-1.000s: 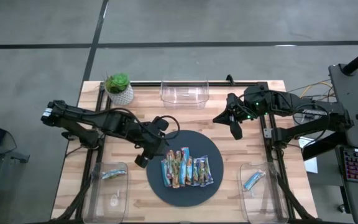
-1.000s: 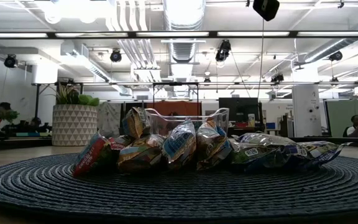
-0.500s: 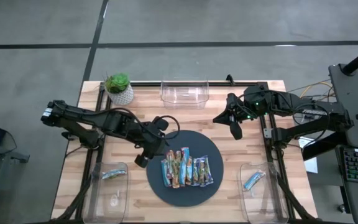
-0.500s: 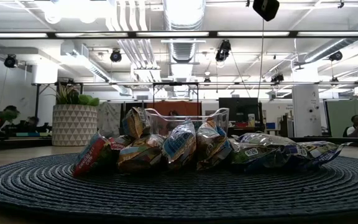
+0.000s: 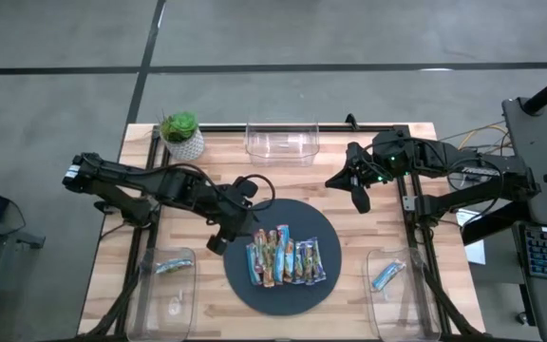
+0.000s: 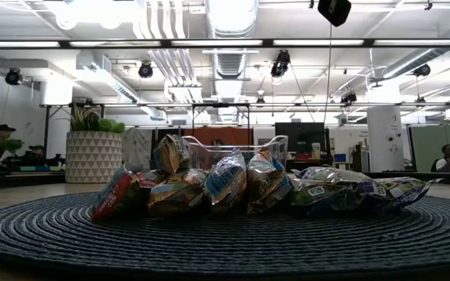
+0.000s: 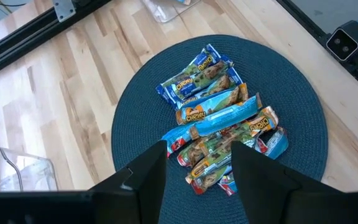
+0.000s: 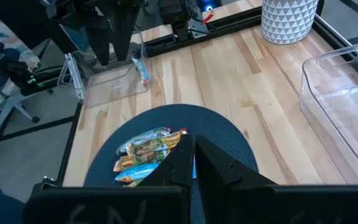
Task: Pick and place Granola Bars by type
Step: Put the red granola bar into the bottom left transparent bin
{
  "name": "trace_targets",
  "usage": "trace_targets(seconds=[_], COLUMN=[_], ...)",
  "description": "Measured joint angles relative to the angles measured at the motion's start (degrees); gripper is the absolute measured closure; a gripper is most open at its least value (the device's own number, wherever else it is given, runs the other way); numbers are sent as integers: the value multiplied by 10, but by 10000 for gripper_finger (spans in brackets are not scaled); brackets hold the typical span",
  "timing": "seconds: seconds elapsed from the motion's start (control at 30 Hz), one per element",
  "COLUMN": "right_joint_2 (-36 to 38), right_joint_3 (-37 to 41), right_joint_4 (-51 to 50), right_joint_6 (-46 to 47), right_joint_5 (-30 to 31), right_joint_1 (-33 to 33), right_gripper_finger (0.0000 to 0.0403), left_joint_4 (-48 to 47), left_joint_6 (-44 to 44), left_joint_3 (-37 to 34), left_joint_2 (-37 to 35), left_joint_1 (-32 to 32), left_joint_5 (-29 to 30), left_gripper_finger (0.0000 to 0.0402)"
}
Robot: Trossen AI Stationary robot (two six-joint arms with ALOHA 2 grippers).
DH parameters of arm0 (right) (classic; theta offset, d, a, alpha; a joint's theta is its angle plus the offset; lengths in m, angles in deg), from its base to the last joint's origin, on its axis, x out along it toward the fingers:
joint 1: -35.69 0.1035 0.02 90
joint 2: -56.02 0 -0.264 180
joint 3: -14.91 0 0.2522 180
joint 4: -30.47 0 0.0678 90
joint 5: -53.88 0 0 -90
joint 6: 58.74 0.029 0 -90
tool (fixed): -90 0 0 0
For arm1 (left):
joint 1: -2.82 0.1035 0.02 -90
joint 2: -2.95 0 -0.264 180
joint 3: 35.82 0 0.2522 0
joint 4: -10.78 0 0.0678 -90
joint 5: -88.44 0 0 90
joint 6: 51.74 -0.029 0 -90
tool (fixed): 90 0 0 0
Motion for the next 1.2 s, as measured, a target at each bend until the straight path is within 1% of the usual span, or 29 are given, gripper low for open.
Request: trace_targets(seconds=[0.23, 0.6, 1.2], right_joint_2=[0, 0, 0], right_joint_3=[0, 0, 0], right_joint_4=[0, 0, -3], right_joint_6=[0, -5, -5], right_joint_5=[0, 0, 0], right_joint_1=[0, 0, 0], right_gripper_finger=[394, 394, 394], left_joint_4=[0, -13, -12], left_joint_6=[0, -24, -39], left_joint_3=[0, -1, -55], left_joint_2=[0, 1, 2], left_joint_1=[0, -2, -4], left_joint_5=[0, -2, -13], left_gripper_finger=[241, 241, 241])
